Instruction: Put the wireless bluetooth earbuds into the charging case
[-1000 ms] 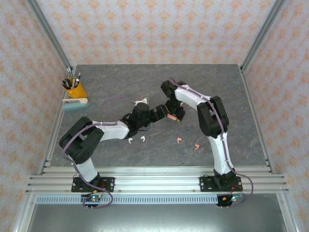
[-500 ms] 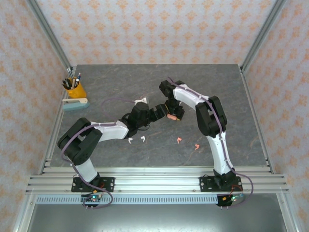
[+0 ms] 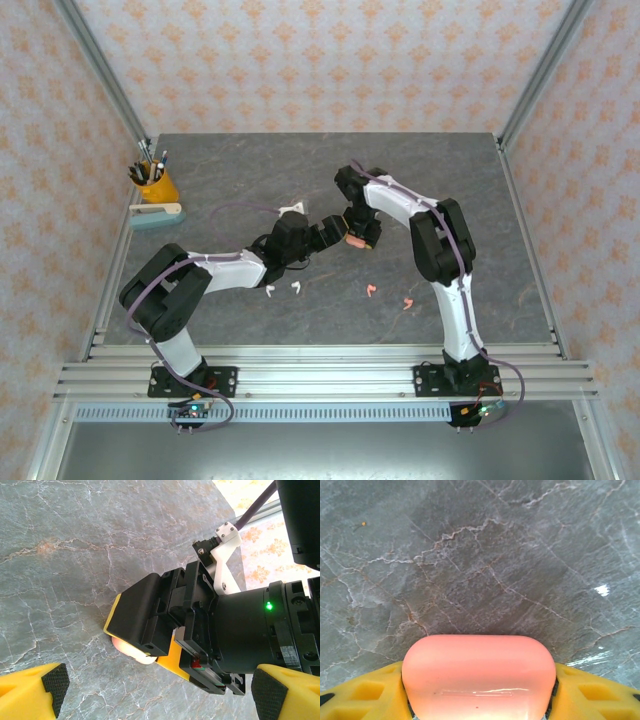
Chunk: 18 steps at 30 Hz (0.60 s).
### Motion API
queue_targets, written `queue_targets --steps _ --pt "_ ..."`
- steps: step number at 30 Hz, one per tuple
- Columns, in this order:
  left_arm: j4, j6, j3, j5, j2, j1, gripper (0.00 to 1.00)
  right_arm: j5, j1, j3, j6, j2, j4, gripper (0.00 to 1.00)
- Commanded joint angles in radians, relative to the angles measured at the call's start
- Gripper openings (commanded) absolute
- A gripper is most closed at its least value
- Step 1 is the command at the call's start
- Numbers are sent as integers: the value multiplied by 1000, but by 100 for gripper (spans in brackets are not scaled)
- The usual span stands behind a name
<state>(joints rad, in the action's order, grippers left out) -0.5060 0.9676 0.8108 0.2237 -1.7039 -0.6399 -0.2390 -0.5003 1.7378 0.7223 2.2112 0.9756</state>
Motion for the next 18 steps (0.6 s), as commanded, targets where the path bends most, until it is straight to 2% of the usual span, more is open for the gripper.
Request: queue_targets --steps 1,18 --pt "-7 -17 15 -24 11 -3 96 41 25 -50 25 9 -2 55" --pt "-96 6 30 2 -106 -9 96 -31 28 -9 98 -53 -12 53"
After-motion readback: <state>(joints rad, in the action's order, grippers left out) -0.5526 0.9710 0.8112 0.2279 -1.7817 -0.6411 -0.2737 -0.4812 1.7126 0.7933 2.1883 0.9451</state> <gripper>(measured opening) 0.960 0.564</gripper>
